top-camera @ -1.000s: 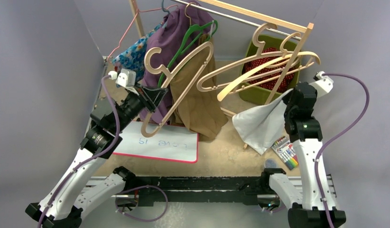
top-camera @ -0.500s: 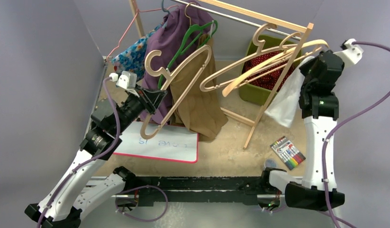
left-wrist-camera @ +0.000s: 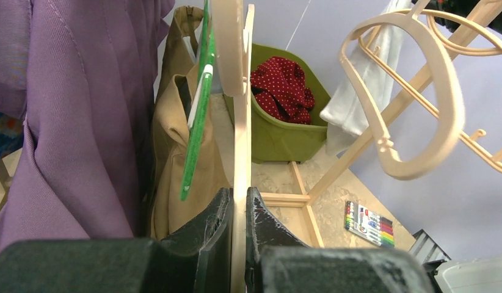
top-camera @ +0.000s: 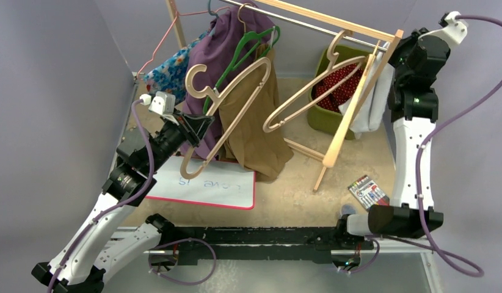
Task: Remove the skirt from the hanger
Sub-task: Place the skirt in the bin.
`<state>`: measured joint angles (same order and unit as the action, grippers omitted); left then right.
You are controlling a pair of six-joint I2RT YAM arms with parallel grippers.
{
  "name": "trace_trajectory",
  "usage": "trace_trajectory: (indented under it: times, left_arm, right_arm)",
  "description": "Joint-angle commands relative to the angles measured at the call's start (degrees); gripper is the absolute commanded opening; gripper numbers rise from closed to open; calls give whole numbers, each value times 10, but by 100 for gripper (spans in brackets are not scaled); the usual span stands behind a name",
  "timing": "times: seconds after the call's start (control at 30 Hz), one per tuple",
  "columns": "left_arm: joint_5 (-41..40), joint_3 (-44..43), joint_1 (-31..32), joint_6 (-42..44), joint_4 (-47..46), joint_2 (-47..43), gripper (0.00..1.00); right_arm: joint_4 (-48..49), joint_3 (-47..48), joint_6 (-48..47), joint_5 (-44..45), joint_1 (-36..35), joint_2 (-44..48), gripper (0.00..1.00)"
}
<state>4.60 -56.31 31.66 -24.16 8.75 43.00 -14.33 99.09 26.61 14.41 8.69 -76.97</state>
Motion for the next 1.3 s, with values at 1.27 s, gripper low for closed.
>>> trace_trajectory:
  times: [1.27]
  left_arm:
    - [4,10,18,13,-24,54,0]
  right_arm:
    - [184,-167,43,-229,48,-198,0]
